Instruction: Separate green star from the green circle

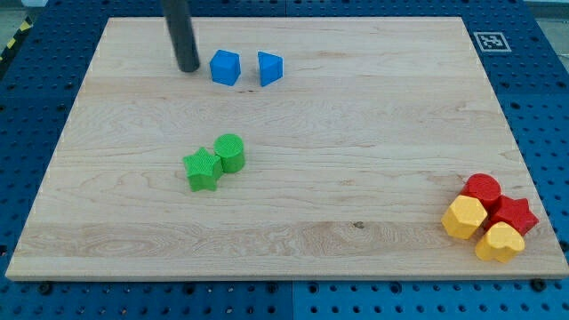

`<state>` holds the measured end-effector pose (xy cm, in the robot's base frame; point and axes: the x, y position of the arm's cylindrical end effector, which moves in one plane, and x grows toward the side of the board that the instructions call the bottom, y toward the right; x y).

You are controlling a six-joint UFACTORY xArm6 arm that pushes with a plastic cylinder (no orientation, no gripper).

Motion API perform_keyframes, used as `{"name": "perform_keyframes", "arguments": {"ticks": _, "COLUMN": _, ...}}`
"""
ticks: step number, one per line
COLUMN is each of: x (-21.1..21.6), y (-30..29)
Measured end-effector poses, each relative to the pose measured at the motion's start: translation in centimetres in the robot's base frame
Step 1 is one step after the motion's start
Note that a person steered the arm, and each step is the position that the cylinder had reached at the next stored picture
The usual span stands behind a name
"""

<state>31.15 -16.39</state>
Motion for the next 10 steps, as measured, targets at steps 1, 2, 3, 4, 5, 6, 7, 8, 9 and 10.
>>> {"name": "perform_keyframes", "arguments": {"ticks": 1, "x": 3.5, "y": -2.3}}
{"name": "perform_keyframes", "arguments": {"ticks": 2, "x": 8.9, "y": -4.0}}
{"name": "perform_keyframes", "arguments": {"ticks": 3, "x": 14.3, "y": -4.1}}
{"name": "perform_keyframes", "arguments": {"ticks": 4, "x": 20.0, "y": -3.6}}
{"name": "perform_keyframes", "arguments": {"ticks": 5, "x": 23.8, "y": -0.8}}
{"name": "perform_keyframes", "arguments": {"ticks": 6, "x": 23.8, "y": 5.0}}
{"name": "perform_keyframes", "arguments": {"ticks": 7, "x": 23.6, "y": 7.4}}
{"name": "perform_keyframes", "arguments": {"ticks": 8, "x": 22.6, "y": 6.8}}
{"name": "perform_keyframes", "arguments": {"ticks": 9, "x": 21.1, "y": 6.0}}
{"name": "perform_keyframes", "arguments": {"ticks": 10, "x": 20.3, "y": 6.0}}
